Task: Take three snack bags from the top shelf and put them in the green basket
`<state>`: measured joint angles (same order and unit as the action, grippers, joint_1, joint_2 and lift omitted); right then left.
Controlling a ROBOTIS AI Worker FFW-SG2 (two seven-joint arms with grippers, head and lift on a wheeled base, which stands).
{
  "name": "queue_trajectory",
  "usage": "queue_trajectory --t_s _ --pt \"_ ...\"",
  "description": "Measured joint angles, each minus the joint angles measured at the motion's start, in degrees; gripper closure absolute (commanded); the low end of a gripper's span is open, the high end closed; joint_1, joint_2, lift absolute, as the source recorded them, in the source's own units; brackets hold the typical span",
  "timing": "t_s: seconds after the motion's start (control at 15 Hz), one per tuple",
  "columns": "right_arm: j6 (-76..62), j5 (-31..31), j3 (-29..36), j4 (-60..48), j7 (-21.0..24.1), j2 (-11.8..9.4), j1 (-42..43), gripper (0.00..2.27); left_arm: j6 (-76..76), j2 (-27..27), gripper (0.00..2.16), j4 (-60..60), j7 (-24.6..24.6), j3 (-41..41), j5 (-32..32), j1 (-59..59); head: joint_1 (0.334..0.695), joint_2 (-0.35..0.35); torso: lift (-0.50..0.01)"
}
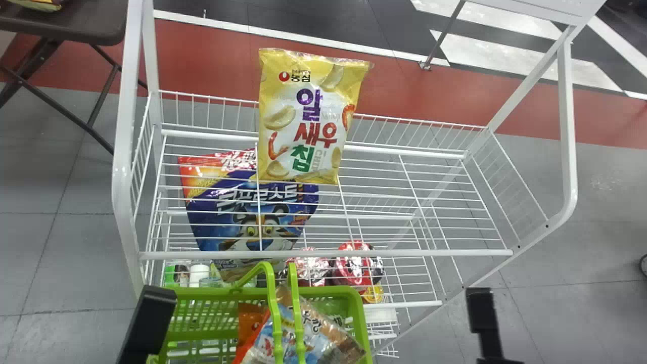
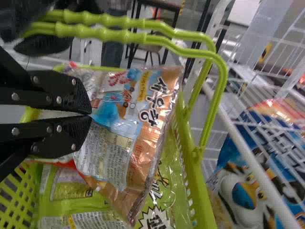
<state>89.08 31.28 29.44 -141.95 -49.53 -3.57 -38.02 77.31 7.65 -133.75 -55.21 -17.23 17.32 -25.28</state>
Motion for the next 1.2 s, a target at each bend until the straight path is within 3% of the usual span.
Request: queue_trajectory --t_s 0.33,0.53,0.93,1.2 --pt "0.0 8.2 11.9 -0.3 -1.7 1.4 1.5 0.06 -0.4 0.0 1.05 0.0 0.7 -1.0 -0.2 -0.1 0.695 -0.350 -0.041" --pt "-4.6 6.7 15.6 -2.3 -1.4 3.3 1.8 0.05 -0.6 0.0 1.05 0.0 1.2 -1.6 -0.4 -0.1 0.695 -0.350 -0.041" --pt "-57.5 -4.8 5.5 -1.5 7.9 3.5 0.4 0.06 -1.0 -0.1 1.05 0.4 1.6 -3.1 -1.5 -0.1 0.695 -0.350 -0.041" --pt "-81.3 -13.9 -8.7 -0.8 22.9 3.5 -6.2 0.06 -1.5 0.0 1.04 0.9 1.9 -3.3 -1.5 -0.2 0.695 -0.350 -0.041"
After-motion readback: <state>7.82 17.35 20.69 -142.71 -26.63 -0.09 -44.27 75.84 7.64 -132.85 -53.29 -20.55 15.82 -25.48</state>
